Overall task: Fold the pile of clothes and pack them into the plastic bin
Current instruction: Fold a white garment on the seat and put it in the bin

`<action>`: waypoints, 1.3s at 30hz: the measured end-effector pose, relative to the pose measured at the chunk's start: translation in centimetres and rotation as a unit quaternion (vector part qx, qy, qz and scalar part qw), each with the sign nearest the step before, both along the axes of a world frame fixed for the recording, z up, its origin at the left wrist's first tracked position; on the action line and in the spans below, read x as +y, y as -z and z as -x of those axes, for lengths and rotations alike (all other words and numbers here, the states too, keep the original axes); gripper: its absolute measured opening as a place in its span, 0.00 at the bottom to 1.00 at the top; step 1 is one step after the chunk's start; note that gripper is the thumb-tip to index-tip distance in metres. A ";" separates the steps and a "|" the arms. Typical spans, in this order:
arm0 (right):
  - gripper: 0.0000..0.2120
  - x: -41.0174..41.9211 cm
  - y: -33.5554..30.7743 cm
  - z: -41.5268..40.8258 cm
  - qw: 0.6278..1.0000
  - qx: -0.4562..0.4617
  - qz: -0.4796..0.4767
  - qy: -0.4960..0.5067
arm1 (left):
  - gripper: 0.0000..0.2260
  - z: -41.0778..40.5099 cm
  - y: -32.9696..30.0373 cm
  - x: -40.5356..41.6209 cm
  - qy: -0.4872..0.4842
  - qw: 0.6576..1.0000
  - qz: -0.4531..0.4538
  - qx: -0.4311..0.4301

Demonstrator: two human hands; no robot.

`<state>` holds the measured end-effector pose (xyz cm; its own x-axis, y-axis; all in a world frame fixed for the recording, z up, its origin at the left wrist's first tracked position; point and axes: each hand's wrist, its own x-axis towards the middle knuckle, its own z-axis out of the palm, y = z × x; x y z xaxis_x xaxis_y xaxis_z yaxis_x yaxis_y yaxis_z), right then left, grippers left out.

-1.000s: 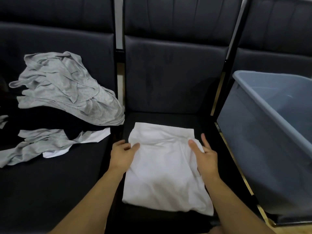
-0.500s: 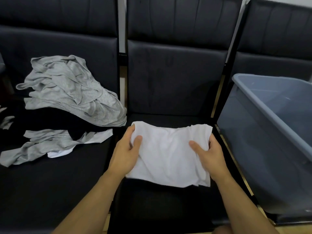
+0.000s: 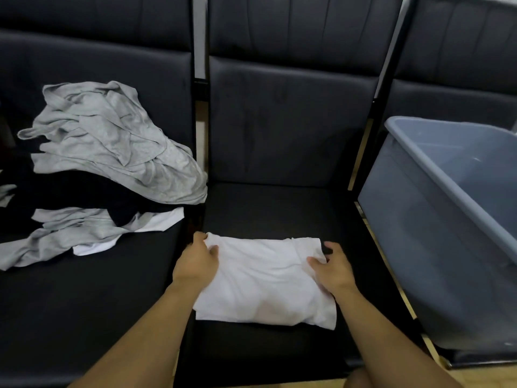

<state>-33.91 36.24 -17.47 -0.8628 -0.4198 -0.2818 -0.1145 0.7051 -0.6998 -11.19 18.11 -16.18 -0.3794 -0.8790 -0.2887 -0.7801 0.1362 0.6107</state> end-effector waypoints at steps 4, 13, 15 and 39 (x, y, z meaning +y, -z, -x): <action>0.17 -0.8 -1.6 -0.1 0.980 0.193 -0.004 -0.037 | 0.13 0.7 -2.1 1.0 0.046 0.985 0.166 -0.009; 0.20 -2.7 -0.5 -2.8 0.885 0.154 -0.144 -0.416 | 0.11 2.3 -3.4 5.1 0.338 0.927 -0.117 -0.111; 0.22 -2.6 -1.6 -3.1 0.880 0.146 -0.202 -0.403 | 0.12 2.3 -3.2 4.7 0.323 0.936 -0.064 -0.127; 0.25 -3.7 -0.4 -4.3 0.979 -0.057 -0.164 -0.103 | 0.16 2.6 -1.2 2.8 0.028 0.994 -0.064 -0.088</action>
<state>-29.59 32.57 -17.07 -0.7245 -0.4514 -0.5209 -0.2111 0.8647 -0.4558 -13.80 20.96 -14.99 -0.3605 -0.8097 -0.4630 -0.8699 0.1127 0.4802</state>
